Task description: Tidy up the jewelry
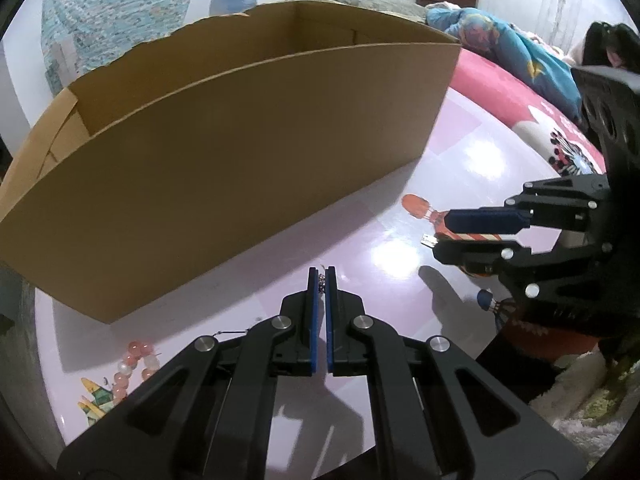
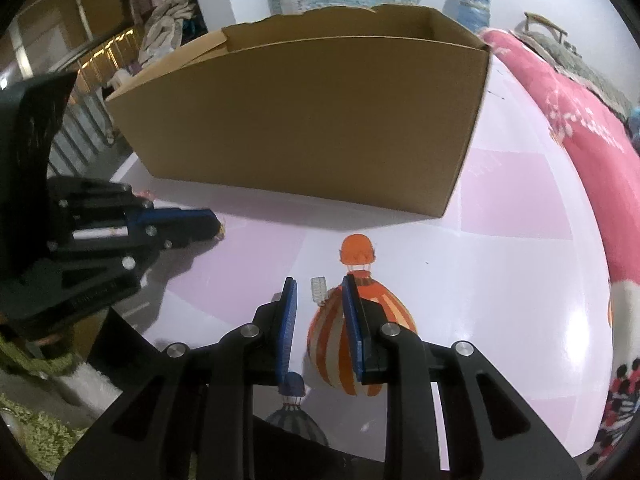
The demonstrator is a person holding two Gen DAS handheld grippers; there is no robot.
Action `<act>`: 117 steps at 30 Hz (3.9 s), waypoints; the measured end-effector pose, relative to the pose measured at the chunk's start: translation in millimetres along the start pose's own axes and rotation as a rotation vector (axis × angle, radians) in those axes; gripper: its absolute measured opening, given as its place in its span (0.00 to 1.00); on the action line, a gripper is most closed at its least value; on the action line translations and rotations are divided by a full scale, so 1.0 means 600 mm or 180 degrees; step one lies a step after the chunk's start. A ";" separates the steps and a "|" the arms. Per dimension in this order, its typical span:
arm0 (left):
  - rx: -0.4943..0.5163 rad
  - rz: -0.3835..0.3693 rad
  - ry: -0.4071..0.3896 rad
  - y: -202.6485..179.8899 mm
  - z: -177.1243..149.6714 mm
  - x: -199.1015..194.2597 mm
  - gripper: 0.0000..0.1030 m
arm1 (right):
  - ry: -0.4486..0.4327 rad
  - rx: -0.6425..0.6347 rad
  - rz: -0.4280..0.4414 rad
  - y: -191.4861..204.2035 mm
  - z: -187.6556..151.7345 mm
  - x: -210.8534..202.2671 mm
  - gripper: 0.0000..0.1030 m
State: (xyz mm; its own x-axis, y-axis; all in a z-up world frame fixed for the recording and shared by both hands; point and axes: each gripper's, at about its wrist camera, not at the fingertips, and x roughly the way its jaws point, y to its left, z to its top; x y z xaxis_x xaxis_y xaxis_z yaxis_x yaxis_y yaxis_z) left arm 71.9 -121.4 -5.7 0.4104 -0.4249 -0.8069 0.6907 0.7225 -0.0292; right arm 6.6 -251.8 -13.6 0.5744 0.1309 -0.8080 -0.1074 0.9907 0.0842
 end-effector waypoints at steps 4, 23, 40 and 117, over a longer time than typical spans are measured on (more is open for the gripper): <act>-0.0043 0.0005 -0.0008 0.007 -0.002 -0.005 0.02 | 0.0036 -0.0079 -0.0078 0.011 0.003 0.010 0.22; -0.0113 0.0047 -0.0094 0.015 -0.004 -0.026 0.02 | 0.0076 -0.0103 0.0007 0.013 0.011 0.014 0.05; -0.0170 -0.0008 -0.0872 0.033 0.053 -0.167 0.02 | -0.0825 -0.0229 0.0082 0.029 0.090 -0.127 0.05; -0.1695 0.1072 0.0276 0.222 -0.136 -0.088 0.81 | -0.0031 -0.0363 0.0779 0.254 0.140 0.126 0.31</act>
State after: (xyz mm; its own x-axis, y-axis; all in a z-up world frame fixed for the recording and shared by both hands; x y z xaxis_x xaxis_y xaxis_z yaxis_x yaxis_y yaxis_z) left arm 93.8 41.7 -15.1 0.4883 -0.0974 -0.8672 0.1322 0.9905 -0.0368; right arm 101.9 -87.9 -12.8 0.5278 0.3670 -0.7660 -0.3345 0.9188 0.2097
